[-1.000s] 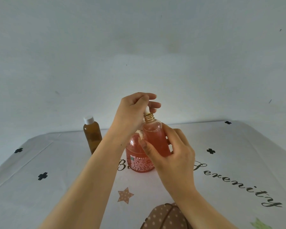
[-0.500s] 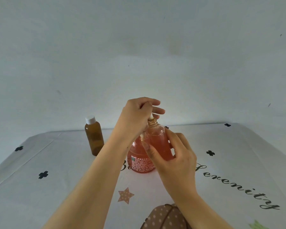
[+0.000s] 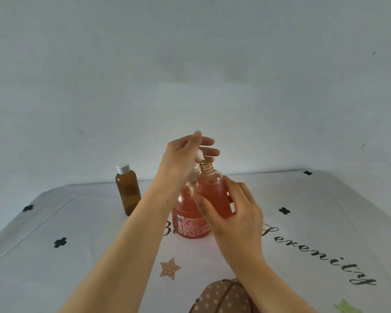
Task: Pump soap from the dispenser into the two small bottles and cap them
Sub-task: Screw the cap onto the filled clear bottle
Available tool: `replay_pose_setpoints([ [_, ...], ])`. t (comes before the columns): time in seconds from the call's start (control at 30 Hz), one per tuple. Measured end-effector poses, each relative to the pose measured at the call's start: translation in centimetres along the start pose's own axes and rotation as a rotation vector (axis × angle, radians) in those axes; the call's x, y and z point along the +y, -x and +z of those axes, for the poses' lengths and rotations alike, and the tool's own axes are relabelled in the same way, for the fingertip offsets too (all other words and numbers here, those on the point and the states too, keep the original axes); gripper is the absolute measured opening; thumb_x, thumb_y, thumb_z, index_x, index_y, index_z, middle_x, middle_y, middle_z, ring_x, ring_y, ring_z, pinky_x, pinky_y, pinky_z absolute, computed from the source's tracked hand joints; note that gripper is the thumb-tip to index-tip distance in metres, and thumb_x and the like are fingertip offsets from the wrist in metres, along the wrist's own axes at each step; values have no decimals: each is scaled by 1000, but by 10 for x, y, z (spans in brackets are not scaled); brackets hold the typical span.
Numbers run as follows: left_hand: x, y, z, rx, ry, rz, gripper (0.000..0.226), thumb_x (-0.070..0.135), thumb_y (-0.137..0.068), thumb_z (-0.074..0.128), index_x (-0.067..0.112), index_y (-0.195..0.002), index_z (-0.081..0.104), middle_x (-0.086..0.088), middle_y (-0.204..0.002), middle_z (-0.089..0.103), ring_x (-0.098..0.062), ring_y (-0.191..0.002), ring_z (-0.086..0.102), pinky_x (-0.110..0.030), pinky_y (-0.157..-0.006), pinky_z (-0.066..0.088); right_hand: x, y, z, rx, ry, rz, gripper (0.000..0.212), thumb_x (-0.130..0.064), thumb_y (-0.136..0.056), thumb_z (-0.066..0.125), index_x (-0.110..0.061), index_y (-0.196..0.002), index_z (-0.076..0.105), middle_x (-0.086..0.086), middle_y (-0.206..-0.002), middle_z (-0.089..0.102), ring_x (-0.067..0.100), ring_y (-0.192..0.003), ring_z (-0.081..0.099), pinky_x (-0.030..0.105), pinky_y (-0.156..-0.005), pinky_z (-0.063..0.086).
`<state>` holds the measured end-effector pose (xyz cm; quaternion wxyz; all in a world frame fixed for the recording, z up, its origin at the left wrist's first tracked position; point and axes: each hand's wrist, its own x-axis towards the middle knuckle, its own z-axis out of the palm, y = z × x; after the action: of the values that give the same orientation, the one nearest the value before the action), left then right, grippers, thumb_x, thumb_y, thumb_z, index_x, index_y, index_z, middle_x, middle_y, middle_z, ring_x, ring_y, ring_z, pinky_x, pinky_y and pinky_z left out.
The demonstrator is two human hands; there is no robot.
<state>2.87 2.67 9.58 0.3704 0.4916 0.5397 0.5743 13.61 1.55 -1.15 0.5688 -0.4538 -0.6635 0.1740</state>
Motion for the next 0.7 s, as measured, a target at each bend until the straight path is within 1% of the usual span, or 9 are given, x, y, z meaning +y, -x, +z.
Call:
replay_pose_setpoints([
  [0.07, 0, -2, -4, 10, -16, 8, 51, 45, -102, 29, 13, -105, 69, -1, -94, 75, -13, -84, 71, -25, -69, 55, 0, 0, 0, -14, 0, 10, 67, -82, -73, 49, -36, -119, 62, -20, -101, 61, 0, -89, 61, 32, -81, 55],
  [0.13, 0, -4, -7, 104, -37, 90, 56, 50, -100, 26, 14, -105, 69, 1, -99, 74, -12, -87, 69, -21, -71, 51, 0, -1, -1, -12, -5, 20, 66, -82, -74, 49, -35, -120, 61, -20, -103, 63, -1, -91, 60, 33, -83, 54],
  [0.27, 11, 1, -9, 320, 1, 352, 44, 40, -102, 33, 15, -100, 68, 5, -101, 71, -8, -91, 65, -2, -64, 39, 0, -4, -8, 0, -31, 60, 64, -82, -74, 48, -36, -118, 58, -18, -99, 66, 1, -92, 61, 39, -86, 53],
  [0.3, 15, 4, -8, 346, 10, 414, 39, 37, -103, 35, 17, -97, 68, 6, -100, 71, -9, -92, 64, 0, -65, 38, -1, -5, -10, 4, -35, 62, 63, -82, -74, 48, -37, -117, 58, -18, -97, 66, 0, -91, 61, 39, -86, 53],
  [0.4, 24, 13, -4, 347, 16, 547, 29, 32, -101, 40, 26, -90, 66, 11, -98, 69, -8, -94, 63, -3, -73, 39, -5, -13, -19, 25, -62, 61, 57, -80, -76, 51, -37, -114, 57, -18, -90, 66, -1, -87, 62, 38, -83, 54],
  [0.47, 28, 19, 1, 317, 26, 591, 25, 30, -97, 42, 26, -88, 65, 13, -95, 69, -5, -92, 62, -8, -78, 41, -7, -19, -27, 30, -102, 90, 49, -77, -76, 55, -40, -110, 55, -21, -86, 65, -1, -87, 61, 34, -83, 51],
  [0.53, 29, 24, 5, 319, -4, 633, 22, 23, -95, 45, 24, -90, 66, 13, -94, 68, -3, -84, 59, -10, -75, 43, -6, -26, -36, 10, -115, 117, 41, -69, -76, 57, -45, -109, 52, -25, -87, 64, -6, -92, 58, 28, -81, 48],
  [0.6, 28, 28, 12, 343, -59, 701, 20, 14, -94, 47, 21, -93, 66, 9, -95, 68, -4, -78, 57, -13, -72, 44, -2, -31, -49, 3, -99, 131, 37, -60, -81, 63, -44, -113, 54, -26, -90, 64, -9, -93, 56, 26, -79, 48],
  [0.7, 22, 37, 30, 318, -175, 800, 19, 5, -92, 51, 17, -98, 66, 5, -97, 66, -4, -88, 59, -18, -80, 45, 10, -38, -68, 27, -83, 175, 34, -50, -85, 67, -42, -116, 57, -22, -90, 64, -4, -85, 60, 22, -73, 47],
])
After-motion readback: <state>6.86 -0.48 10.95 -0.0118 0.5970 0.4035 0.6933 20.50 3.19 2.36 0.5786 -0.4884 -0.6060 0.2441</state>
